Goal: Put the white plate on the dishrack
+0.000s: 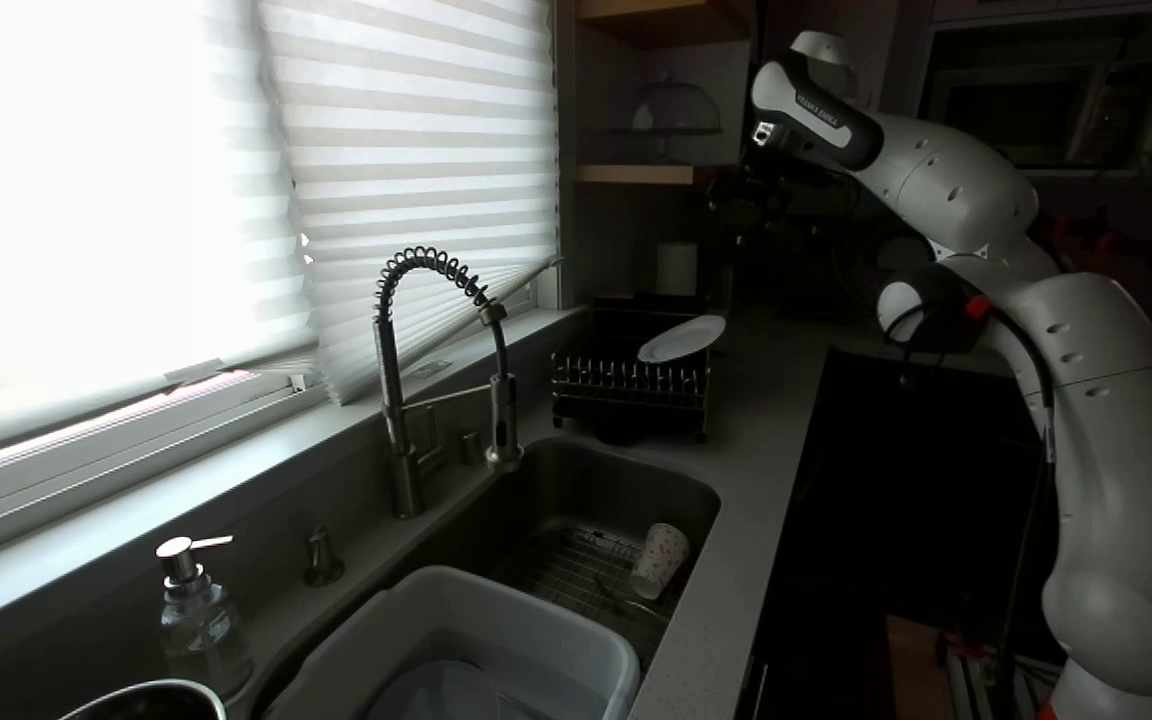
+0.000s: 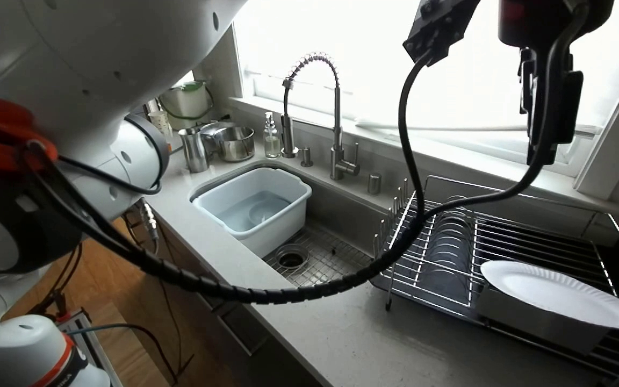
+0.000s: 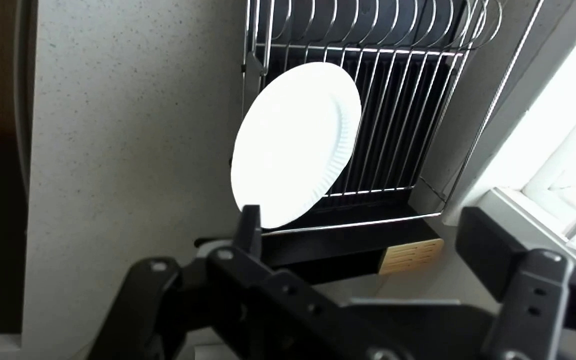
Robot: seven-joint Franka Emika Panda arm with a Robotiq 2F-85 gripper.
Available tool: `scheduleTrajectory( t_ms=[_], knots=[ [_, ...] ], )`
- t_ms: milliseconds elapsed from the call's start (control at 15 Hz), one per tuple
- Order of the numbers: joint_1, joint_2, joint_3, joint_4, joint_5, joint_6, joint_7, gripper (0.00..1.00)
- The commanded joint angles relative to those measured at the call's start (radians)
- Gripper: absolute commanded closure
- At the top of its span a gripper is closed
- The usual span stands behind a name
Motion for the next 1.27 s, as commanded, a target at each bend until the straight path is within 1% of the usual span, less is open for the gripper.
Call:
scheduleTrajectory(
  t_ms=[0, 467, 733, 800, 867, 1200],
  knots=[
    [0.022, -0.044, -0.03, -0.023, -0.081, -0.027, -0.085, 0.0],
    [0.08, -0.073, -0.085, -0.017, -0.221, -0.005, -0.193, 0.0],
    [0.115, -0.079, -0.113, -0.018, -0.277, 0.002, -0.203, 0.0],
    [0.121, -0.078, -0.118, -0.018, -0.284, 0.006, -0.206, 0.0],
    [0.108, -0.082, -0.103, -0.024, -0.254, 0.007, -0.188, 0.0],
    [0.119, -0.081, -0.113, -0.023, -0.265, 0.008, -0.193, 0.0]
  ],
)
